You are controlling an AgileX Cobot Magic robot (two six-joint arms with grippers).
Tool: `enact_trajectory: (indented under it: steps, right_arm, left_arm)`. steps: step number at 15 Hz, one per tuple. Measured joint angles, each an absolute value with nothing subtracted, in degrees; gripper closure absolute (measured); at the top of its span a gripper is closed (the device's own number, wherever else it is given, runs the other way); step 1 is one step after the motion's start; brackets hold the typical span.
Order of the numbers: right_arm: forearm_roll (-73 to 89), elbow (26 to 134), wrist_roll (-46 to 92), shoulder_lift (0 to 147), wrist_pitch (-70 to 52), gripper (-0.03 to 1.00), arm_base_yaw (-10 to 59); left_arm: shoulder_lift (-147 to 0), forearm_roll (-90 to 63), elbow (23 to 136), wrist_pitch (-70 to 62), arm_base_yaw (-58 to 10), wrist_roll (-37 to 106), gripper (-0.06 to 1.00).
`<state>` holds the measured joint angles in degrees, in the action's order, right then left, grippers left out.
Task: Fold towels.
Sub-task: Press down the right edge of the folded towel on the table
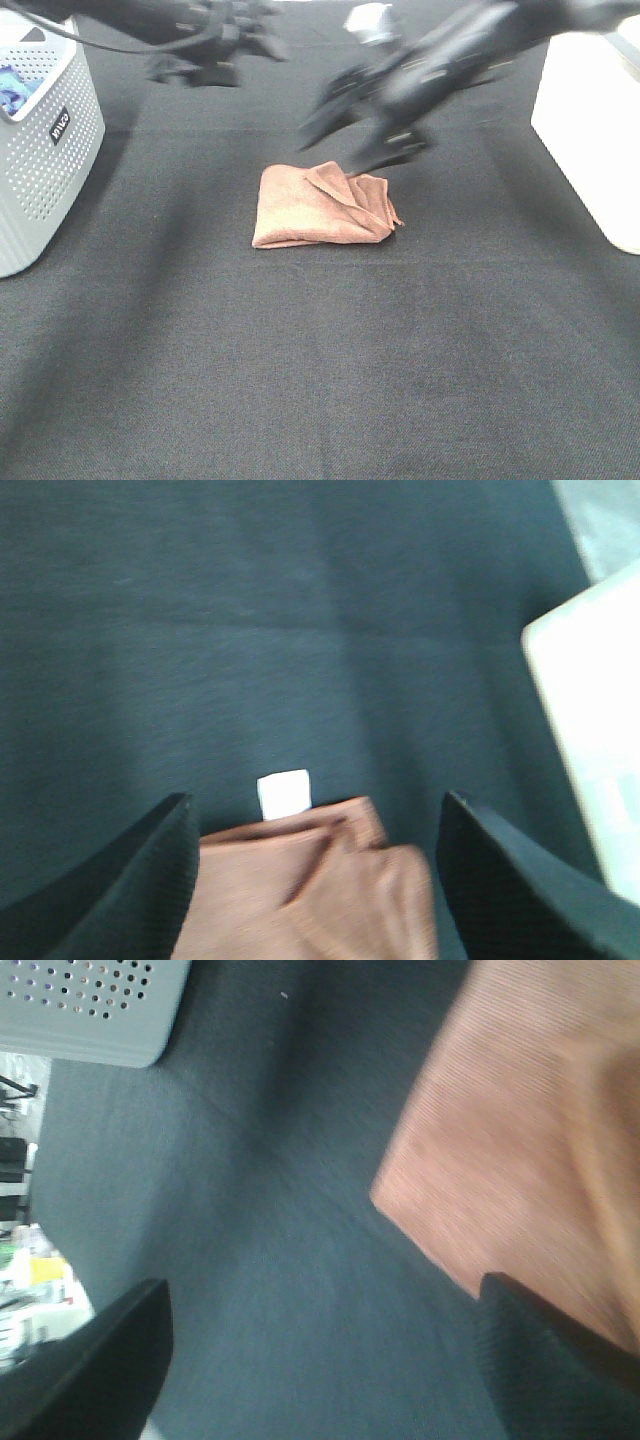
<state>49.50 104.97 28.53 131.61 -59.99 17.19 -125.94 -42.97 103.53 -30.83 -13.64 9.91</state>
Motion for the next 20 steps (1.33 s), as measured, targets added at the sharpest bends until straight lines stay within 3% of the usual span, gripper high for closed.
enact_trajectory:
  steps: [8,13,20]
  right_arm:
    - [43.20,104.97,28.99,136.77,-46.29,0.20,20.91]
    - [30.77,104.97,19.65,136.77,-42.11,0.20,18.16]
    - [28.42,104.97,14.61,136.77,-43.14,0.20,12.26]
  left_arm:
    - [-125.94,-42.91,103.53,-34.89,-12.43,9.91,0.30]
    - [-125.94,-42.91,103.53,-35.07,-12.43,9.97,0.30]
    - [-125.94,-42.34,103.53,-35.29,-12.43,9.97,0.30]
